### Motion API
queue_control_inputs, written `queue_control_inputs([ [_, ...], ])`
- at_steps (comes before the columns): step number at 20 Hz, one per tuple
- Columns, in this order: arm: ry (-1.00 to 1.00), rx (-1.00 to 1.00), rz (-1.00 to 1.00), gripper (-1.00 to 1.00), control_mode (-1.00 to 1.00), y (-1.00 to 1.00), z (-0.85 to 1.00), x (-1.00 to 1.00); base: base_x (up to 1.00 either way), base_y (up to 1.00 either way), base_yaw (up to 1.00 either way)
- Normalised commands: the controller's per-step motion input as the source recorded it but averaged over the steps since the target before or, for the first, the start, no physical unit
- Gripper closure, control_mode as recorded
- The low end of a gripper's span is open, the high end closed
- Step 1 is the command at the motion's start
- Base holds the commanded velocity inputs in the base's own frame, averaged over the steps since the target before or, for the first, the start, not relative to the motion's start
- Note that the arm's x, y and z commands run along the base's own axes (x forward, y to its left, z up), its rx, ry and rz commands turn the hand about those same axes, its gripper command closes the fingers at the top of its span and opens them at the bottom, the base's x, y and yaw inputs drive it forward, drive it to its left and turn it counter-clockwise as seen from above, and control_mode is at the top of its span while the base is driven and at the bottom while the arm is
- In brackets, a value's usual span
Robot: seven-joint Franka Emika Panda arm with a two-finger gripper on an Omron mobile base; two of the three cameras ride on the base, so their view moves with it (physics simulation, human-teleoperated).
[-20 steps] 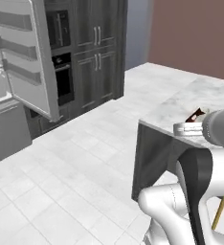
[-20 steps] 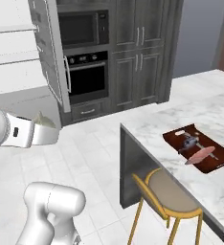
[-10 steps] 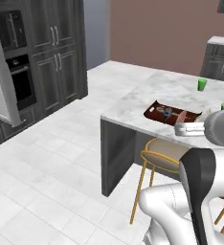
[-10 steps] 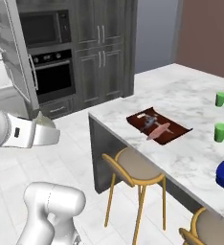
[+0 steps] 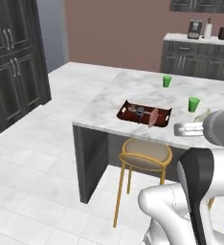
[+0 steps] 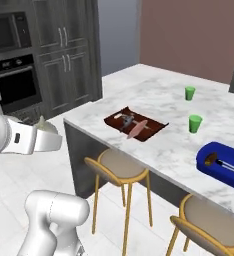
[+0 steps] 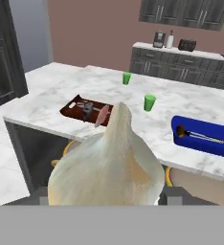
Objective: Gather the sweet potato and garlic from the fridge and place them on a tray on the dining counter. Then gather the fish and steak from the fridge and place them on the other tray.
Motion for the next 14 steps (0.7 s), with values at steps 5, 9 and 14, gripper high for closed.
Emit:
queue_control_inputs([
  [5,0.0,0.0,0.0,1.0,1.0,0.0,0.0,0.0,0.16,-0.19,-0.37],
  [9,0.0,0.0,0.0,1.0,1.0,0.0,0.0,0.0,0.31,-0.07,-0.41],
  [14,0.0,0.0,0.0,1.0,1.0,0.0,0.0,0.0,0.61,-0.01,-0.39],
])
